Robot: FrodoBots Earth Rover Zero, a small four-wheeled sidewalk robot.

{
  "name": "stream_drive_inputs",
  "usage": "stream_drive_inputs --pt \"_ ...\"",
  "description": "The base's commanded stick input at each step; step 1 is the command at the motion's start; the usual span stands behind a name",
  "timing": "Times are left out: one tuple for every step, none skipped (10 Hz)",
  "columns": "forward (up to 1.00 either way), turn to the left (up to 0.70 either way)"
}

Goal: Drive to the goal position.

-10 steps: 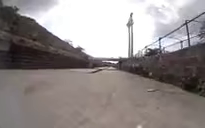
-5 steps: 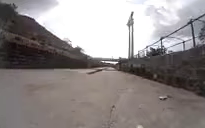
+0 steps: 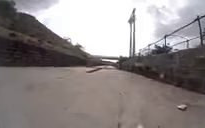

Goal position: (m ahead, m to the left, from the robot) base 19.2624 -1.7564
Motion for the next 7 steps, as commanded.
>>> stream_drive_inputs --pt "1.0 0.0" --pt "1.0 0.0" --pt "1.0 0.0" --pt "1.0 0.0" --pt "1.0 -0.11" --pt "1.0 -0.25" --pt "1.0 -0.27"
